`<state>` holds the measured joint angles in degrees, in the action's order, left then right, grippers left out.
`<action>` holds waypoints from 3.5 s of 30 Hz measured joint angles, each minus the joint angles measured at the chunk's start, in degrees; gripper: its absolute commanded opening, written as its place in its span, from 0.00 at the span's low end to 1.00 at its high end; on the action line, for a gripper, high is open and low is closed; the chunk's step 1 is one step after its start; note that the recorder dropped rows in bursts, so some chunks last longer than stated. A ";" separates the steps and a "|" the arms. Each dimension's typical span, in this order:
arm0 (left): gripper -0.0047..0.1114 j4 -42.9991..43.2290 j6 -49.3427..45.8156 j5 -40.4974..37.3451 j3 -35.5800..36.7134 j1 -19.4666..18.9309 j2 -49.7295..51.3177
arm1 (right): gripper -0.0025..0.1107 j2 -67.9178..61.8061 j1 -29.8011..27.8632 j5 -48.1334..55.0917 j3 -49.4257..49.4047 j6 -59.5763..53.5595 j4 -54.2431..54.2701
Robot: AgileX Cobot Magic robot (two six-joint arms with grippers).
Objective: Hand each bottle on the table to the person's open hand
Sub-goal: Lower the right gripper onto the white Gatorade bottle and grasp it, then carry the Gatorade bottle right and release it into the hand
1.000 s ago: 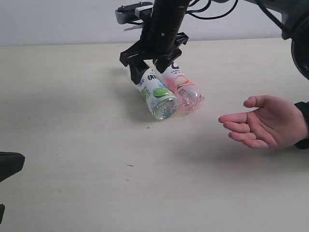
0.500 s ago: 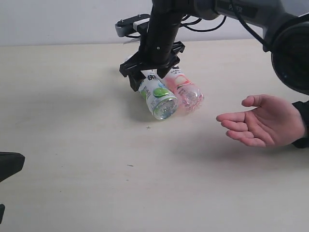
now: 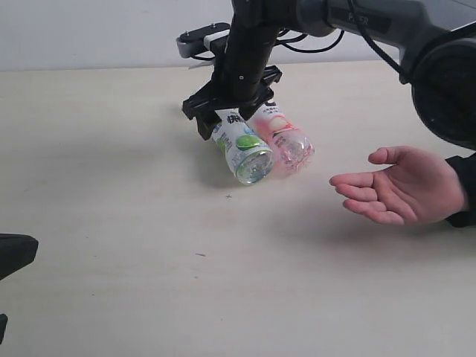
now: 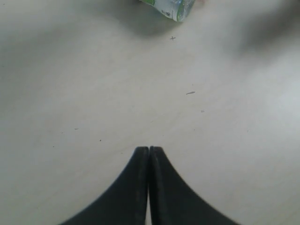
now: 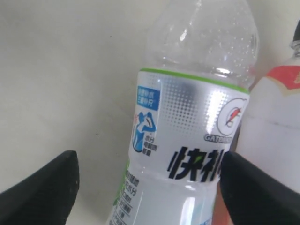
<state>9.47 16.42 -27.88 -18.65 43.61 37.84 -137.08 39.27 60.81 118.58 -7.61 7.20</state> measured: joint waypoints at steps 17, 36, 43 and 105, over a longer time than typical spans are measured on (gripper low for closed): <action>0.06 0.08 0.00 0.00 0.00 0.00 0.00 | 0.38 -3.85 0.00 0.11 0.00 1.14 1.45; 0.06 0.08 0.00 0.00 0.00 0.00 0.00 | 0.02 10.51 0.00 8.47 0.11 1.74 -2.88; 0.06 0.10 0.00 0.00 0.00 0.00 0.00 | 0.02 21.36 0.00 9.08 -6.10 2.27 -7.54; 0.06 0.09 0.00 0.00 0.00 0.00 0.00 | 0.79 51.09 -1.09 -25.26 -58.17 34.06 -31.13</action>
<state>9.57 16.42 -27.88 -18.65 43.61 37.84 -85.99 38.17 35.55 60.41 26.45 -23.93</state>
